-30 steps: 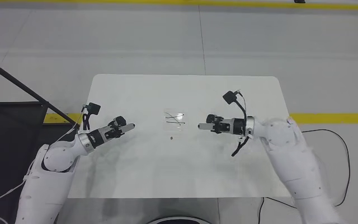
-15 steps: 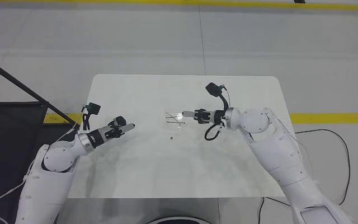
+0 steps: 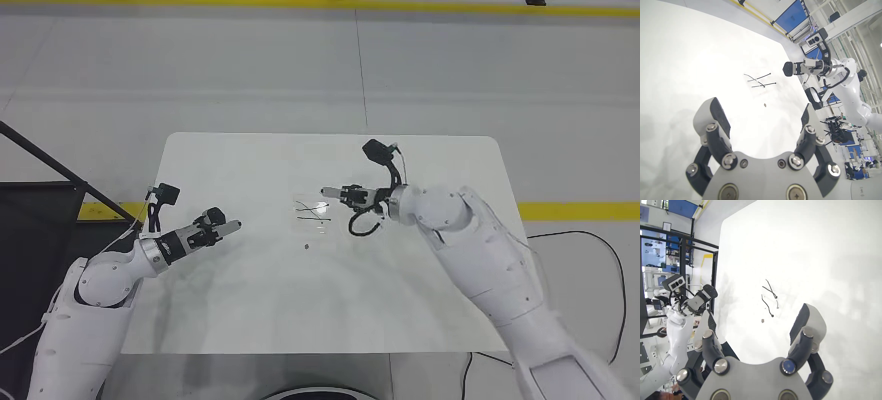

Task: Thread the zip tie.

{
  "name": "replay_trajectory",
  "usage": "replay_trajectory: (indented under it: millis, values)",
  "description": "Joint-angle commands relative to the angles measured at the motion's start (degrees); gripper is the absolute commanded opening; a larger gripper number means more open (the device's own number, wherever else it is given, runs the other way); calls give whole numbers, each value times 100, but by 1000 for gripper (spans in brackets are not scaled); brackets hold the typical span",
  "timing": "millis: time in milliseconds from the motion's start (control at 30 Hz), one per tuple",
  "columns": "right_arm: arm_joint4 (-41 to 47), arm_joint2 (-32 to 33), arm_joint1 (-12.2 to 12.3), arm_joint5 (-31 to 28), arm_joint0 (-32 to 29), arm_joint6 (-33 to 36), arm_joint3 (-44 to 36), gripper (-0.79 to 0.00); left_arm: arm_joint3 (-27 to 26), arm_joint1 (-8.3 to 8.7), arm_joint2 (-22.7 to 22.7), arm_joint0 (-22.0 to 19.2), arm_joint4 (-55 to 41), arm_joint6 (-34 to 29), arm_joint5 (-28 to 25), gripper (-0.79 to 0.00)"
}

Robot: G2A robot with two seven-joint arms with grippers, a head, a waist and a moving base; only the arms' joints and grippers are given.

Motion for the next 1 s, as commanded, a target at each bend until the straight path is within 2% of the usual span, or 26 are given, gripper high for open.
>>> replay_trajectory:
  millis: [0,67,100,133,233,333,500,633,733,833,967]
  values:
    - [36,-118,-70,-70,214,81,329,0,0,0,0,0,0,0,0,0]
    - [80,-239,-143,-187,375,152,607,0,0,0,0,0,0,0,0,0]
    - [85,-300,-176,-234,442,200,738,-185,0,0,0,0,0,0,0,0]
    - [74,-367,-208,-286,507,272,857,-403,0,0,0,0,0,0,0,0]
    - [79,-527,-303,-390,670,403,1194,-409,0,0,0,0,0,0,0,0]
    - [103,-660,-408,-375,801,383,1465,-471,0,0,0,0,0,0,0,0]
    - [169,-865,-596,-241,1026,375,1849,-431,0,0,0,0,0,0,0,0]
    - [187,-1034,-744,-205,1190,476,2123,-591,0,0,0,0,0,0,0,0]
    - [197,-1123,-839,-211,1278,515,2319,-640,0,0,0,0,0,0,0,0]
    - [164,-1201,-922,-210,1348,531,2487,-656,0,0,0,0,0,0,0,0]
    - [154,-1252,-1012,-236,1421,531,2678,-634,0,0,0,0,0,0,0,0]
